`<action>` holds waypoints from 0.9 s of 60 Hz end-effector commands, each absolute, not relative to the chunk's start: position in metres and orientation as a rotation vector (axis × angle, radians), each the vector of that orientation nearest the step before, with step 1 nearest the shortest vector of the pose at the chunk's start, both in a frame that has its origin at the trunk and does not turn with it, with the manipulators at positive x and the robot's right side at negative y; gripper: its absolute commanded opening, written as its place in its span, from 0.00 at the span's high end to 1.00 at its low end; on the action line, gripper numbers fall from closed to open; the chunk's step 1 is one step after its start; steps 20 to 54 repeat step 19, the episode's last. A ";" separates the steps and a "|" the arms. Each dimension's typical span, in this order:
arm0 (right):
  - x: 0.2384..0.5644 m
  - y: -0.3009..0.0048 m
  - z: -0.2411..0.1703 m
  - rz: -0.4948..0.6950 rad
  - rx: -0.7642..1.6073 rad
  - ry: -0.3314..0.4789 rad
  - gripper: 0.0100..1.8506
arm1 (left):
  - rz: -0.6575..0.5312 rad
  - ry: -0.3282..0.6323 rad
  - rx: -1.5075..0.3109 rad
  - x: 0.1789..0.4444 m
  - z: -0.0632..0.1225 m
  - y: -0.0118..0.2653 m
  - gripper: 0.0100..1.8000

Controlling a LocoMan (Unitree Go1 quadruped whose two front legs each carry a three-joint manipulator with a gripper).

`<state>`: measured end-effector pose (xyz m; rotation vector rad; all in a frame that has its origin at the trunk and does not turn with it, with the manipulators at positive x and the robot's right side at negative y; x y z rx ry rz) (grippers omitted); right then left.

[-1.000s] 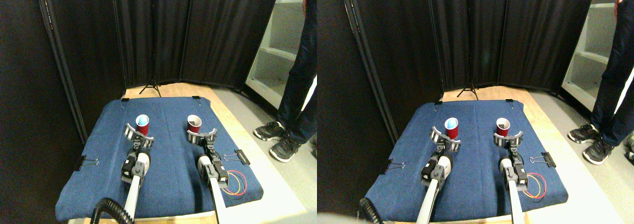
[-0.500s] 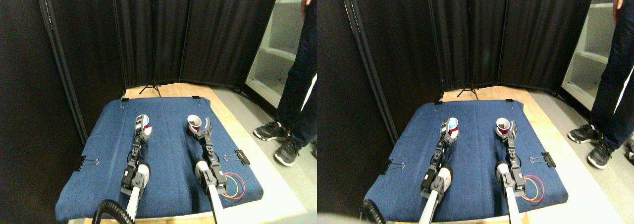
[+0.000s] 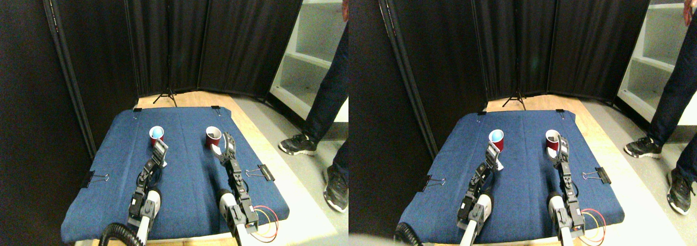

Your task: Pour (bimanual)

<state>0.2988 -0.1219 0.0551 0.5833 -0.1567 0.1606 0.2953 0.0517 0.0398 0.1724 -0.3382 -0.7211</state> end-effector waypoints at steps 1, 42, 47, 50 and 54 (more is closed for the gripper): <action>0.297 -0.120 0.066 0.209 0.591 -0.219 0.80 | -0.726 -0.389 0.176 0.298 0.043 0.051 0.42; 0.299 -0.122 0.063 0.181 0.630 -0.203 0.78 | -0.667 -0.387 0.184 0.301 0.048 0.050 0.44; 0.299 -0.122 0.063 0.181 0.630 -0.203 0.78 | -0.667 -0.387 0.184 0.301 0.048 0.050 0.44; 0.299 -0.122 0.063 0.181 0.630 -0.203 0.78 | -0.667 -0.387 0.184 0.301 0.048 0.050 0.44; 0.299 -0.122 0.063 0.181 0.630 -0.203 0.78 | -0.667 -0.387 0.184 0.301 0.048 0.050 0.44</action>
